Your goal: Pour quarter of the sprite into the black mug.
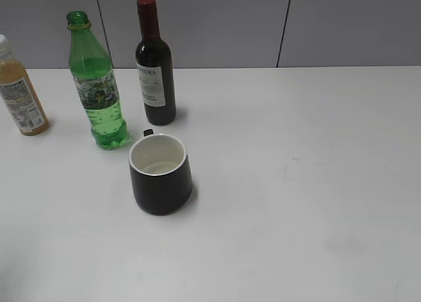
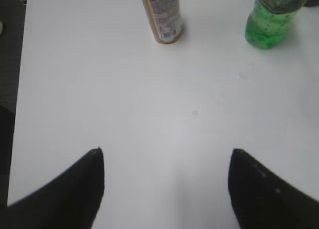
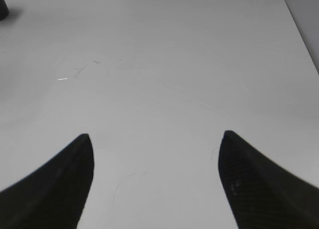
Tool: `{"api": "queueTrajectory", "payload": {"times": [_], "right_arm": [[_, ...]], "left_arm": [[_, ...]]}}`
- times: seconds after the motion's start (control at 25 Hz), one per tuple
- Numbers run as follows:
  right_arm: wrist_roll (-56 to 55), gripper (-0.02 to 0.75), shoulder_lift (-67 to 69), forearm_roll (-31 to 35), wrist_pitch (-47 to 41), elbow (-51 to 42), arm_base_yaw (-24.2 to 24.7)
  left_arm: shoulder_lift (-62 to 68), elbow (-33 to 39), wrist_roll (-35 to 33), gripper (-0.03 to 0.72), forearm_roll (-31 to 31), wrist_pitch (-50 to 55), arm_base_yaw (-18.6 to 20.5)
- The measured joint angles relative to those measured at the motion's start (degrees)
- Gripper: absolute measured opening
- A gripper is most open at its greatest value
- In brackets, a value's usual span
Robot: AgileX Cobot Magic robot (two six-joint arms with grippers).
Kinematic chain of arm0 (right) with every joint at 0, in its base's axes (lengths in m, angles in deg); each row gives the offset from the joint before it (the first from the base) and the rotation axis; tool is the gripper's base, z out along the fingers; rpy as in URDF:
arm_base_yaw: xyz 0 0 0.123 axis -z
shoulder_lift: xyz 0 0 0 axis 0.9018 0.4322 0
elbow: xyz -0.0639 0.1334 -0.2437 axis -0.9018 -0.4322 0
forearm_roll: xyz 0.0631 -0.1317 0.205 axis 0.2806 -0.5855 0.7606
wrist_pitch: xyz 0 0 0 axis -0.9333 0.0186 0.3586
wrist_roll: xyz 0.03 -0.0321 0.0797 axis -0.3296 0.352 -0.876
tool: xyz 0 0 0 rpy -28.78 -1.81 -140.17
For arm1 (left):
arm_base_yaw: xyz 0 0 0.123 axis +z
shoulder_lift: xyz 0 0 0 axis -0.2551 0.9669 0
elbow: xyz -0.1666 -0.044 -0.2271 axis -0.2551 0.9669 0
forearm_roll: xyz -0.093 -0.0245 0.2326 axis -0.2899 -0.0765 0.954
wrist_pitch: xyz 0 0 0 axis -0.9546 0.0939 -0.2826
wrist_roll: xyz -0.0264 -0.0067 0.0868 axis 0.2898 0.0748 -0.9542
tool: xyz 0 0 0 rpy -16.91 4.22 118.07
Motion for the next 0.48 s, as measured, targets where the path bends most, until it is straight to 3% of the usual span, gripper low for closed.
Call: {"api": "queueTrajectory", "payload": {"times": [0.24, 0.48], "right_arm": [[0.0, 0.590, 0.0, 0.0, 0.0, 0.0, 0.0], [0.0, 0.590, 0.0, 0.0, 0.0, 0.0, 0.0]], "left_arm": [[-11.2, 7.4, -0.1, 0.589, -1.9, -1.4, 0.0], [-22.0, 14.7, -2.4, 0.587, -8.1, -5.6, 0.0]]}}
